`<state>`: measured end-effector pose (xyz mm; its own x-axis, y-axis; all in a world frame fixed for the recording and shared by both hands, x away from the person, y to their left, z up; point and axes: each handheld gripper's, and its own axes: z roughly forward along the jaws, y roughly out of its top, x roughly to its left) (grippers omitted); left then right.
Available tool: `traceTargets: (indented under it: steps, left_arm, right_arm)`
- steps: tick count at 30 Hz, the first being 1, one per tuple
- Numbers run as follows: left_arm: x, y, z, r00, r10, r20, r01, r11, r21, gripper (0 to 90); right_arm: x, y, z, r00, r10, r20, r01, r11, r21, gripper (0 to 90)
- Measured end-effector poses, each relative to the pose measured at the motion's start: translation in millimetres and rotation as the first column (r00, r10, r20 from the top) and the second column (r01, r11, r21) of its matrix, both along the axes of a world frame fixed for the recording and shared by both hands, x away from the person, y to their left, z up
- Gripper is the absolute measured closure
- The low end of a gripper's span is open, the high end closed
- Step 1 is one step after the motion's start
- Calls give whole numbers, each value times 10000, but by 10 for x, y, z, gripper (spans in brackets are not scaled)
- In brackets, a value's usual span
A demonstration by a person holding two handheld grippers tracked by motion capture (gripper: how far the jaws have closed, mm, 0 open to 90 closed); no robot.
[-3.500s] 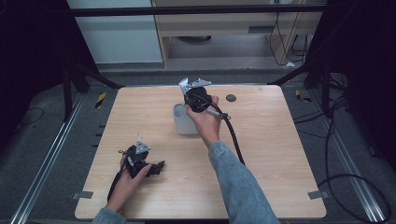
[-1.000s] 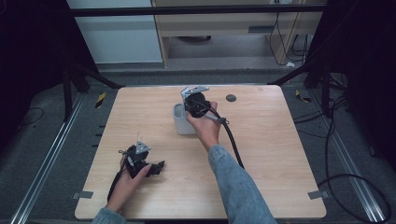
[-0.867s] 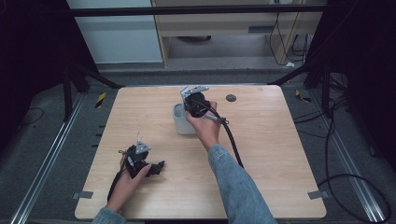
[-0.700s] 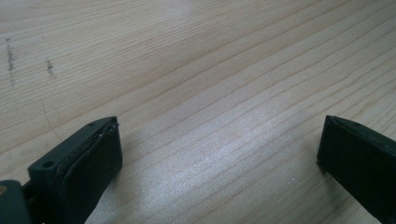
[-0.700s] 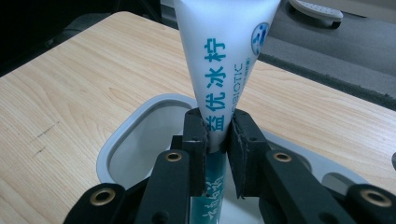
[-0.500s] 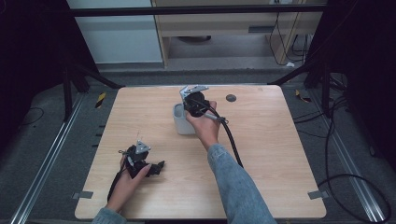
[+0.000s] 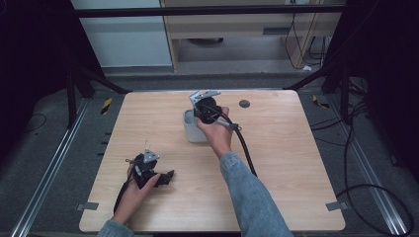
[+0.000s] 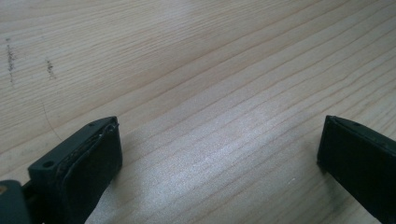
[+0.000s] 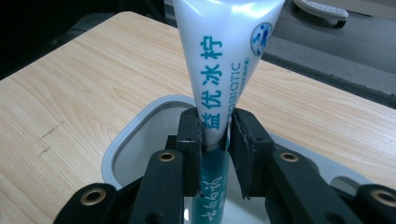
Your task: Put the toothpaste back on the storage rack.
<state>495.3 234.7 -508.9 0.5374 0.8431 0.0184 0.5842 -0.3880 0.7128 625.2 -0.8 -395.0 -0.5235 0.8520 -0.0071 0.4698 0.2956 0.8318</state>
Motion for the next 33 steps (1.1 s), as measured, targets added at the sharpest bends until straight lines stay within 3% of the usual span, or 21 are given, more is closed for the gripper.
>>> traceTargets:
  steps: [33]
  left_arm:
    - [0,0,0,10000,-1,-1,1,10000,4,0]
  right_arm:
    - [-11,23,20,9998,180,-90,-179,9998,49,692]
